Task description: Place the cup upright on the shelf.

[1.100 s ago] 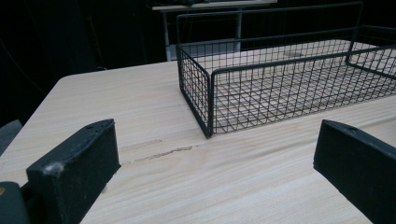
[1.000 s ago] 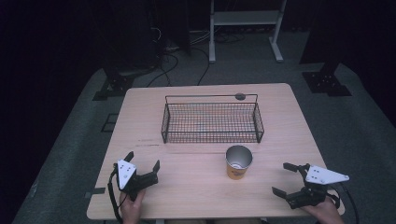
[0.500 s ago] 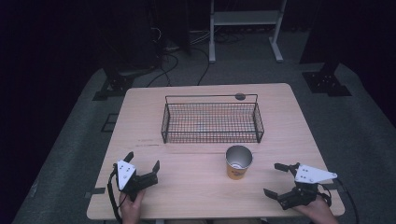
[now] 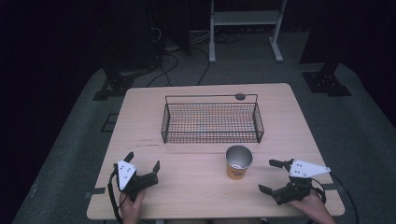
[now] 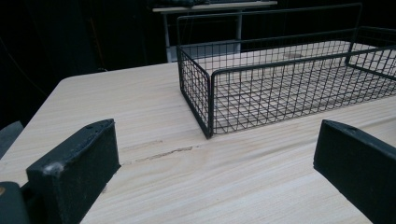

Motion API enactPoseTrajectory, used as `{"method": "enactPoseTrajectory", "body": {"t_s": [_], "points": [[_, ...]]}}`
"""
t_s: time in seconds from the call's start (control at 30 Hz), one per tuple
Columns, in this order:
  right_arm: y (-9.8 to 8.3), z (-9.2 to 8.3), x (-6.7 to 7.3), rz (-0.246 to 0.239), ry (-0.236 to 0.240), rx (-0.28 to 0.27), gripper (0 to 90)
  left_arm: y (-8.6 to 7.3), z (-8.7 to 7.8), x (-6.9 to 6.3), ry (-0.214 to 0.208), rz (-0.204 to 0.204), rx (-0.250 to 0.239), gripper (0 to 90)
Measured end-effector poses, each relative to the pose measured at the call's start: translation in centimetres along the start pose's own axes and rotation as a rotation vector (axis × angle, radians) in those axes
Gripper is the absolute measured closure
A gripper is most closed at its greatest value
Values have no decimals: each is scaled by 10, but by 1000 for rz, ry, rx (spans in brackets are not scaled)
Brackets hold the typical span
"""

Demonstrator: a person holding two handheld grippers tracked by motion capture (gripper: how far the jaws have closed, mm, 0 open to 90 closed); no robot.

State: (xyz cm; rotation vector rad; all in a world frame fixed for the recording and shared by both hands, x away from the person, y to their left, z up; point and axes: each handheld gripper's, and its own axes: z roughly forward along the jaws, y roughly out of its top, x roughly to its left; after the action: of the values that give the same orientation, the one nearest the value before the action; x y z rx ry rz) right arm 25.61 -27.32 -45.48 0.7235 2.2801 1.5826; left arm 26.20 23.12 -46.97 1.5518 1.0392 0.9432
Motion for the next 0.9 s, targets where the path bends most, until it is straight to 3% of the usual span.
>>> {"method": "enactPoseTrajectory", "body": {"t_s": [0.9], "points": [[24,35,-3,-13,42,43,10,0,0,0,-4,1,0,0]]}}
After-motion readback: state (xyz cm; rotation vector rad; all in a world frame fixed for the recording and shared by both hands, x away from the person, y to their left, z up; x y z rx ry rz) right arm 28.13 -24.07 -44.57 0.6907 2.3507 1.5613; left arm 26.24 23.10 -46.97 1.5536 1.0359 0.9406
